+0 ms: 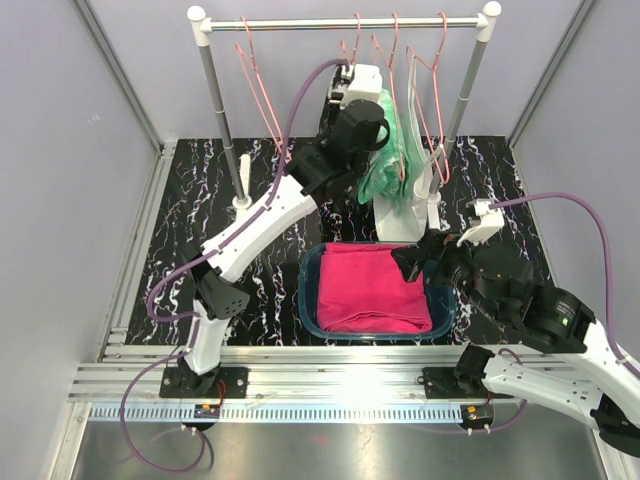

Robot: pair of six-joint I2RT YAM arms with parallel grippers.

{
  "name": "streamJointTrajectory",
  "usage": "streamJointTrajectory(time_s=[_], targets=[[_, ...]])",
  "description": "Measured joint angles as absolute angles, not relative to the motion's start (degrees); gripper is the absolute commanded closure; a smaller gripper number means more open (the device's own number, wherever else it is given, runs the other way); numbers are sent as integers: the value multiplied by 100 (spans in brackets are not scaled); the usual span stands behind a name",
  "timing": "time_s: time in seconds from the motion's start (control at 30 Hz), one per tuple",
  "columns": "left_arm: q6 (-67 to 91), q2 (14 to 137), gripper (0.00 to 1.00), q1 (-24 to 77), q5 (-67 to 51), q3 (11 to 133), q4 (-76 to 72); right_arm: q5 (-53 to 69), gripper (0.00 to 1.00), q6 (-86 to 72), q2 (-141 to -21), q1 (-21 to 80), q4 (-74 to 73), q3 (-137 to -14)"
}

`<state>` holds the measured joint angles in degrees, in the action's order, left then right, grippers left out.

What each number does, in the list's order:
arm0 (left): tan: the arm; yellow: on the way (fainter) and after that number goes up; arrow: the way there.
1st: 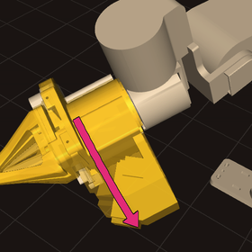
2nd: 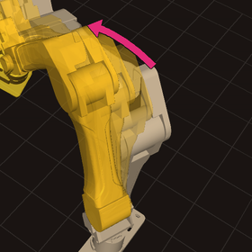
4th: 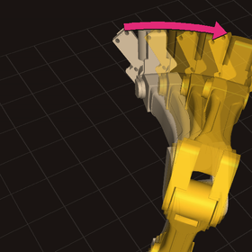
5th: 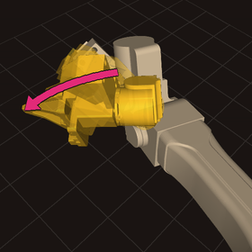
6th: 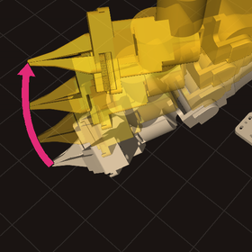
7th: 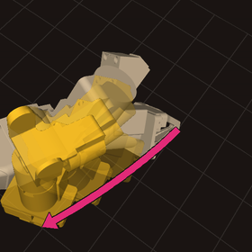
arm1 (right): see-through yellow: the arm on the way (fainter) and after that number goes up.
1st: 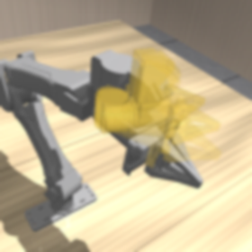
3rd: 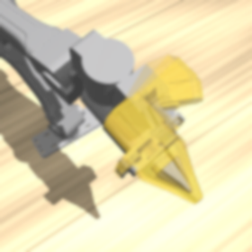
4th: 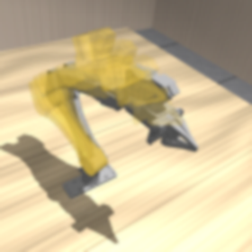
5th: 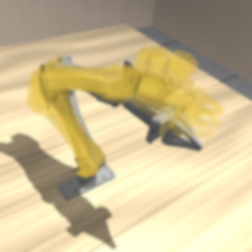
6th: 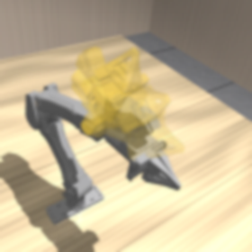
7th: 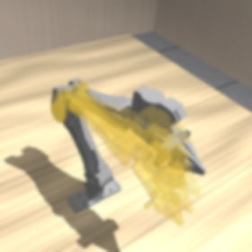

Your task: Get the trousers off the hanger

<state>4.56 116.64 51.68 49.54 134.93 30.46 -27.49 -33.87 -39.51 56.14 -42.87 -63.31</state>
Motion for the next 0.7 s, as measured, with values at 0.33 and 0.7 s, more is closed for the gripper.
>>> streamJointTrajectory(time_s=[0.33,0.7], targets=[[958,11664,91,4320,3774,13487,3173,-2536,1,-3240,-4123,5614,-4115,-6296],[1011,11367,100,4335,3413,13047,2998,-2460,1,-3022,-4202,5614,-4029,-6294]])
